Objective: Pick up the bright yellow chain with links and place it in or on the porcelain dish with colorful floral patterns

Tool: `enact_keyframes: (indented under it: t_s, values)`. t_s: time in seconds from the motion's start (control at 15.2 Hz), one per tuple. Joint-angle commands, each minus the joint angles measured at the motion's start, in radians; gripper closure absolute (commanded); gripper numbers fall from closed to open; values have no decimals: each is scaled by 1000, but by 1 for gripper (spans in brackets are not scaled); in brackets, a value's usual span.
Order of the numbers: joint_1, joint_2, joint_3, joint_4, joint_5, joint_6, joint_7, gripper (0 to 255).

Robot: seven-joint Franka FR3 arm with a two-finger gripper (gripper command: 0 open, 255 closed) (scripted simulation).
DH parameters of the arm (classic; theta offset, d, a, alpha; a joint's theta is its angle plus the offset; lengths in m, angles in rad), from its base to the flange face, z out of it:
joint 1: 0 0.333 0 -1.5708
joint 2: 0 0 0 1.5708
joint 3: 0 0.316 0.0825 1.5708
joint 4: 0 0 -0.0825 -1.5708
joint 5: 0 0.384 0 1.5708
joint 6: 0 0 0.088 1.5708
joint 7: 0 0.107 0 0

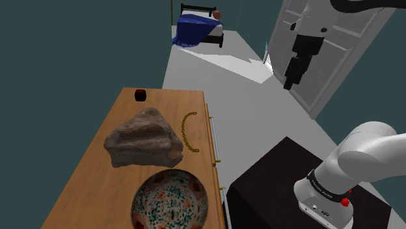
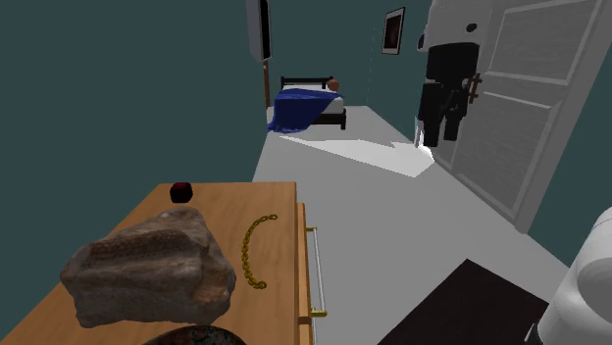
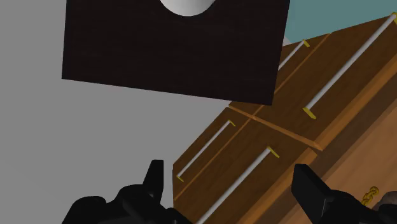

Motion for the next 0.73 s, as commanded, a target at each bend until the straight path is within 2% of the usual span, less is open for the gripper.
enact_keyframes:
  t_s: [0.0, 0.66]
  values:
    - [0, 0, 0, 0, 0, 0, 0, 0]
    - [14, 171, 232, -19, 148, 230, 332, 0]
